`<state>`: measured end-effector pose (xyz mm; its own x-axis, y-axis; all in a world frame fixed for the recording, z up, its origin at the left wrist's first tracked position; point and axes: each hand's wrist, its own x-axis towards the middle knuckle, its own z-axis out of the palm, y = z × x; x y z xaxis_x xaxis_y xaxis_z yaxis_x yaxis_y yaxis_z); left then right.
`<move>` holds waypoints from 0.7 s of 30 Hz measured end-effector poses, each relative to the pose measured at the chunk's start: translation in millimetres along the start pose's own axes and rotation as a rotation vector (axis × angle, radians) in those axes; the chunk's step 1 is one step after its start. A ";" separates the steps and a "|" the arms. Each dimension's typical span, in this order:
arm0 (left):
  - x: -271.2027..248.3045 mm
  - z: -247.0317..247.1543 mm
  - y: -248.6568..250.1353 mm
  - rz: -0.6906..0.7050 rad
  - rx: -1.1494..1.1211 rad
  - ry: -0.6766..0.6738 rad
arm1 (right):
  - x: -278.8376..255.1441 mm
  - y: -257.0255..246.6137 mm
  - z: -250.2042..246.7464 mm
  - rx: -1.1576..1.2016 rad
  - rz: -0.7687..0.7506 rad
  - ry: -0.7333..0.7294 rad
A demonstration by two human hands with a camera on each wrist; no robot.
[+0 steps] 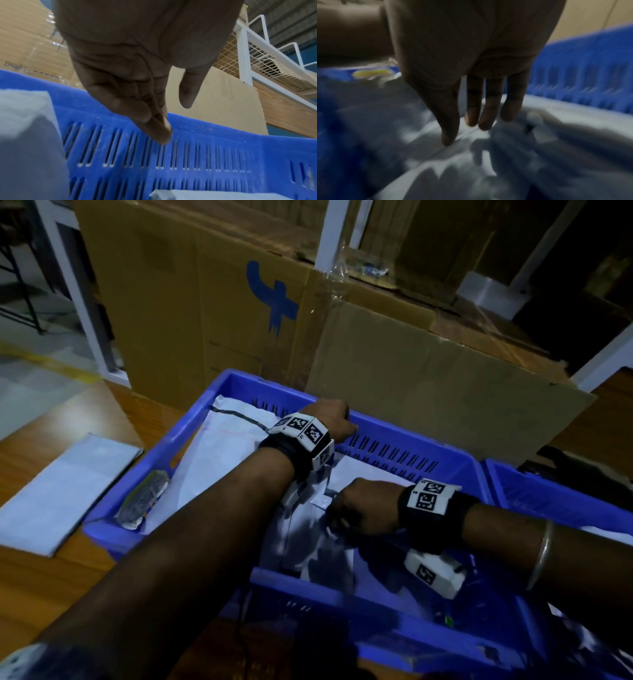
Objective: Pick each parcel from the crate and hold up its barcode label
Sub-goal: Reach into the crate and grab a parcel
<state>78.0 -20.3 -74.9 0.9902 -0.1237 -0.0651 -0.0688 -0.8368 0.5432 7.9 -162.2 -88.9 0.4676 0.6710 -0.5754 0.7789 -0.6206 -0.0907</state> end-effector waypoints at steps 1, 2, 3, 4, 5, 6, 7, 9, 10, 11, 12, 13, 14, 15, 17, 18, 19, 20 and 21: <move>-0.4 0.4 0.3 0.003 -0.001 -0.006 | 4.0 -6.1 2.9 -0.018 -0.035 -0.045; -0.9 0.4 0.3 0.005 -0.001 -0.009 | 8.3 -10.3 6.2 -0.026 -0.068 -0.083; -1.0 0.7 0.5 0.007 -0.001 -0.009 | 12.9 -13.0 9.3 -0.016 -0.100 -0.121; -1.0 0.8 0.7 0.010 -0.001 -0.008 | 17.5 -14.7 12.9 0.003 -0.116 -0.162; -0.9 0.9 0.9 0.013 -0.002 -0.006 | 22.6 -15.4 16.3 0.022 -0.114 -0.201; -1.1 0.7 1.2 0.016 -0.003 -0.006 | 27.8 -15.8 19.6 0.031 -0.087 -0.243; -1.2 0.6 1.5 0.016 -0.006 -0.005 | 31.5 -17.5 22.5 0.032 -0.062 -0.285; -1.1 -0.2 1.3 0.020 -0.015 -0.002 | 39.0 -15.4 27.7 -0.018 -0.028 -0.317; -0.8 -0.6 1.0 0.024 -0.019 0.000 | 40.6 -17.6 26.7 -0.088 -0.030 -0.299; -0.7 -1.0 0.8 0.028 -0.020 0.003 | 40.4 -20.3 25.7 -0.118 -0.059 -0.277; -0.9 -1.4 0.7 0.031 -0.019 0.006 | 41.7 -20.7 28.7 -0.088 -0.069 -0.281; -1.2 -1.7 0.7 0.032 -0.017 0.009 | 43.7 -19.4 34.5 -0.053 -0.077 -0.275; -1.5 -1.9 0.9 0.033 -0.015 0.010 | 46.1 -18.6 37.4 -0.046 -0.072 -0.281; -1.7 -1.9 1.4 0.034 -0.013 0.009 | 47.5 -19.5 38.7 -0.038 -0.063 -0.282; -2.4 -2.3 2.5 0.035 -0.011 0.006 | 46.4 -21.5 39.4 -0.007 -0.040 -0.290; -2.9 -2.7 3.0 0.035 -0.011 0.007 | 43.5 -24.8 36.5 0.010 -0.035 -0.323; -3.3 -3.0 3.1 0.033 -0.012 0.008 | 40.3 -27.0 34.6 0.040 -0.026 -0.334; -3.7 -3.2 3.1 0.033 -0.012 0.009 | 36.3 -27.2 32.6 0.058 -0.017 -0.330; -4.0 -3.5 3.2 0.034 -0.011 0.009 | 29.5 -28.3 28.6 0.075 -0.009 -0.299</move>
<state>74.2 -20.5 -69.9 0.9884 -0.1470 -0.0394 -0.1008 -0.8264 0.5540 -12.3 -136.4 -126.6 0.3085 0.5343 -0.7870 0.7441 -0.6509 -0.1503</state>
